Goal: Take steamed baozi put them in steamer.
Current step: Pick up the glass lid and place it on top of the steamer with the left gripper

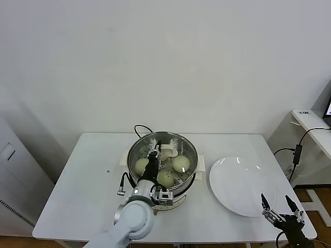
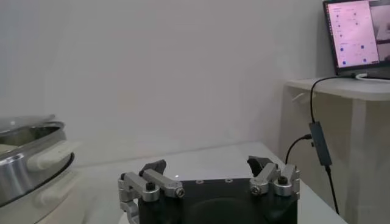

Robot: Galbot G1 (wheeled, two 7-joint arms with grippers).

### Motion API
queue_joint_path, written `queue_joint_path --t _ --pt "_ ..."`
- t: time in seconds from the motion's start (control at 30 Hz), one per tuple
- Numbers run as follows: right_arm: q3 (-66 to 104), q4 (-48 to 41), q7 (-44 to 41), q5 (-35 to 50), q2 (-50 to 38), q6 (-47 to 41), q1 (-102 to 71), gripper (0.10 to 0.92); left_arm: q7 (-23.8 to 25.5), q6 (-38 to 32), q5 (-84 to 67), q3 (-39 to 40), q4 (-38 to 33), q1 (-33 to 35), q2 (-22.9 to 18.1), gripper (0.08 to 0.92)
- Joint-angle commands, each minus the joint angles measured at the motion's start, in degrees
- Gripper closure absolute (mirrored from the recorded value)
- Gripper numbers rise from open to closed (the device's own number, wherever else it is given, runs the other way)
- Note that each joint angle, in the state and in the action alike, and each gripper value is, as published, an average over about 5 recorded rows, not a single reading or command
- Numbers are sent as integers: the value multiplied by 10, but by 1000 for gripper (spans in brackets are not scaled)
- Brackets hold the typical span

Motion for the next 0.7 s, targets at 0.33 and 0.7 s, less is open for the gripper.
queue_joint_path --t 0.33,0.7 --pt "4 8 -3 3 1 4 -3 203 -22 2 11 -3 33 -2 -8 877" --pt "-3 4 -4 3 -3 5 4 203 -36 4 -117 -26 -79 59 28 682"
